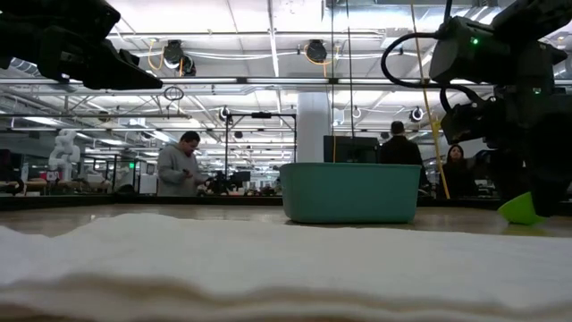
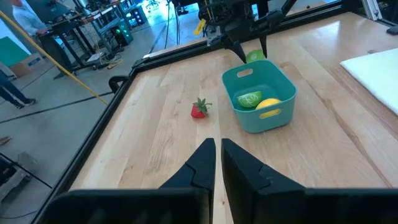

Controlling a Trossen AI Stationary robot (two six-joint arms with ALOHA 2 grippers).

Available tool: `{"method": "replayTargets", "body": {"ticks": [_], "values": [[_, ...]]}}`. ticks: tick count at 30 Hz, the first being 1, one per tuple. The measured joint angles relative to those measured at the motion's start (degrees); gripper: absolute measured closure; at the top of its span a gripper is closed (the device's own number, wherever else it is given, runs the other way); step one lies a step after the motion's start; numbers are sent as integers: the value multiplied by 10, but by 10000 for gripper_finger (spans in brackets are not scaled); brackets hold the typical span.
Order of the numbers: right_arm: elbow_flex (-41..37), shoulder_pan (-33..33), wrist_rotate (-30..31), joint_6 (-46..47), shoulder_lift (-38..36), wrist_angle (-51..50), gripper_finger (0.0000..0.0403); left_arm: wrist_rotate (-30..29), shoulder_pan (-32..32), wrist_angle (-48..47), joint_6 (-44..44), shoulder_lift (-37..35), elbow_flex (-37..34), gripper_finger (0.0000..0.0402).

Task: Pick and placing Produce into tupperware
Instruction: Put the sliced cabbage into the green bin

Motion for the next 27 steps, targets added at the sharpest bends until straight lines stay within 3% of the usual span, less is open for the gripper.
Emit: {"method": "replayTargets", "body": {"ticks": [11,27], "values": [[51,0,-3,2,-6,-13,184,0,0,0,0,0,0,371],[184,0,-16,-19,-7,-140,180,0,0,0,-3,0,0,371]]}}
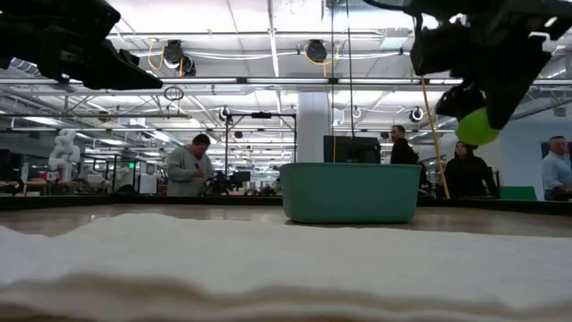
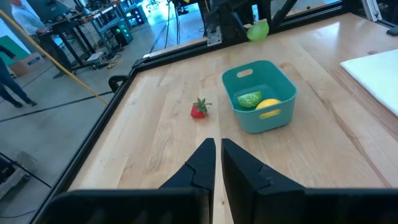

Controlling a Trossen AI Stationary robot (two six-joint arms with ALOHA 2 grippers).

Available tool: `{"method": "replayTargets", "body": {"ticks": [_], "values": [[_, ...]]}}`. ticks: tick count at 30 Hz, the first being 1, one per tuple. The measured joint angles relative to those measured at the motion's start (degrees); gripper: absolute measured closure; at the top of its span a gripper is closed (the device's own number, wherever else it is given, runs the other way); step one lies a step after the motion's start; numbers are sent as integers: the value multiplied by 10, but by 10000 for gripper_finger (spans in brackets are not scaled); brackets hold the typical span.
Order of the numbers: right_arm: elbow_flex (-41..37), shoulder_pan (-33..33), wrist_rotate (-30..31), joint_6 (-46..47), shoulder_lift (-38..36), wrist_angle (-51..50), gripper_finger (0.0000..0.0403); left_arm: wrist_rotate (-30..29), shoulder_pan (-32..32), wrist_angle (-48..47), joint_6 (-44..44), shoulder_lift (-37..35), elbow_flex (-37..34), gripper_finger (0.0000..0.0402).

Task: Pick and placing Produce into tupperware
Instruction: Put the sliced cabbage into the green bin

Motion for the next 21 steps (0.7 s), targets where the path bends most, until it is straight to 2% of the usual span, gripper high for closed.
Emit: {"method": "replayTargets", "body": {"ticks": [11,21], "values": [[92,-29,1,-19,7,-90,181,0,0,0,0,0,0,371],[154,-50,1,-39,12,-133,180,0,0,0,-1,0,0,371]]}}
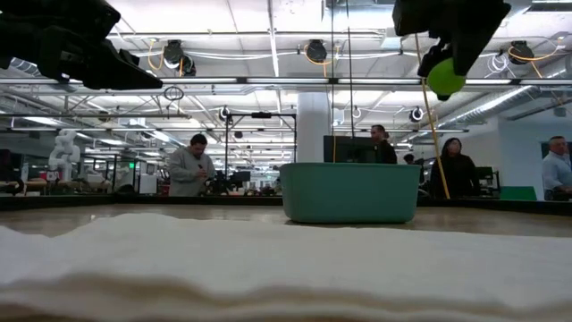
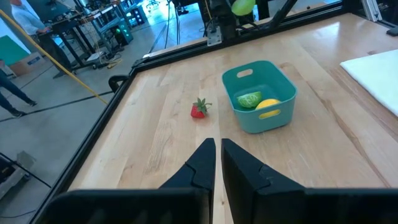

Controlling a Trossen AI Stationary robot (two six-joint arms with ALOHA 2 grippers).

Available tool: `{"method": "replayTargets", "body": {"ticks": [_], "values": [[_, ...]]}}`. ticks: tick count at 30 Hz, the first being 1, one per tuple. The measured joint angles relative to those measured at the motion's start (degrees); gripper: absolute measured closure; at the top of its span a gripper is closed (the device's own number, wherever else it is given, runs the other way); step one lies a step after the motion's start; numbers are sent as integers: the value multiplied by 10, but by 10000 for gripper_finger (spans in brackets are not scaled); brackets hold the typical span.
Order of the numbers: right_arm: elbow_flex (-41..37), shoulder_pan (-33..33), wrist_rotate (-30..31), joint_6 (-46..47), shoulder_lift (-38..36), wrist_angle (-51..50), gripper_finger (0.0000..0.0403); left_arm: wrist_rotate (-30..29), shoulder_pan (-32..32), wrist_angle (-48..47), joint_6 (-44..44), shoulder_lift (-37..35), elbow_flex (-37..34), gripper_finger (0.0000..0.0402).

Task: Pick and placing Produce into tupperware
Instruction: Put the sliced cabbage into the green bin

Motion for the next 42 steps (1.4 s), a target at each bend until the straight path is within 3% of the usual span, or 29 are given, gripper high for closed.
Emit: {"method": "replayTargets", "body": {"ticks": [21,42], "values": [[31,-9,0,-20,18,-16,179,0,0,0,-1,0,0,371],[30,-71,-2,-159,164,149,179,0,0,-3,1,0,0,371]]}}
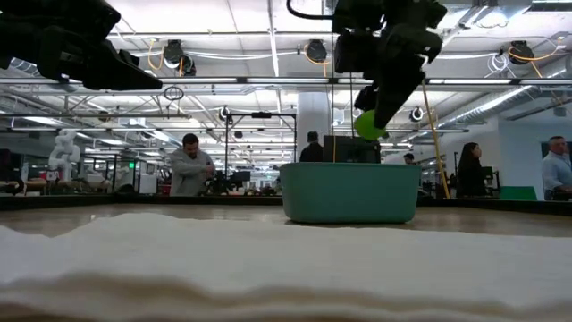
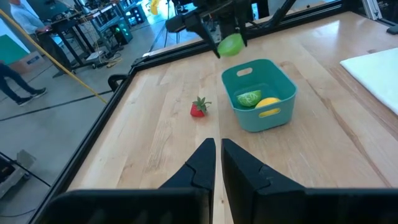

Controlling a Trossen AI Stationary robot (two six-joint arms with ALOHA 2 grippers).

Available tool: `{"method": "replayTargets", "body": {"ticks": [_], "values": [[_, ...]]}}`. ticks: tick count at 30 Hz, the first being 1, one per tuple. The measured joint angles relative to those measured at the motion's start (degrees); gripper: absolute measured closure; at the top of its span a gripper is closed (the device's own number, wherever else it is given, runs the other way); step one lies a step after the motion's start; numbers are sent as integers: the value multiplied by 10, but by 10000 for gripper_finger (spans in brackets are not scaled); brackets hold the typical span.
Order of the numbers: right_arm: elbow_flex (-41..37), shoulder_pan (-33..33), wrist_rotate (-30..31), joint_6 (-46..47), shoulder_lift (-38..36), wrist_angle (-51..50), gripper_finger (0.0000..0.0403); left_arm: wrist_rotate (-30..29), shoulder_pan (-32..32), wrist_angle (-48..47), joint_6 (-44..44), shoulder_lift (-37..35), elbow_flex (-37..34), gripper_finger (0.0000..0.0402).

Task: Pick and placing Produce into tupperware
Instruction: Put the sliced cabbage into the green bin

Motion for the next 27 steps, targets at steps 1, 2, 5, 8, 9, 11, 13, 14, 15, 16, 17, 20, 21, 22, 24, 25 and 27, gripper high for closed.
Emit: {"method": "replayTargets", "body": {"ticks": [1,2,5,8,9,11,13,14,15,16,17,20,21,22,24,25,27], "values": [[0,-3,0,-5,3,7,179,0,0,0,0,0,0,371],[0,-6,0,-9,6,10,179,0,0,0,0,0,0,371],[0,-14,0,-16,19,14,179,0,0,0,0,0,0,371],[0,-17,0,-23,34,12,179,0,0,0,0,0,0,371],[0,-17,0,-27,39,12,179,0,0,0,1,0,0,371],[0,-17,0,-32,48,12,179,0,0,0,4,0,0,371],[0,-17,0,-35,56,12,179,0,0,0,5,0,0,371],[0,-17,0,-37,60,12,179,0,0,0,5,0,0,371],[0,-17,0,-39,62,12,179,0,0,0,5,0,0,371],[0,-16,0,-41,63,12,179,0,0,0,5,0,0,371],[0,-16,0,-44,65,14,179,0,0,0,5,0,0,371],[0,-16,0,-47,67,23,179,0,0,0,5,0,0,371],[0,-16,0,-49,67,27,179,0,0,0,5,0,0,371],[0,-15,0,-53,67,34,179,0,0,0,5,0,0,371],[0,-10,0,-75,67,38,179,0,0,-1,5,0,0,371],[0,-5,0,-92,67,38,179,0,0,-3,5,0,0,371],[0,5,0,-127,67,38,179,0,0,-7,5,0,0,371]]}}
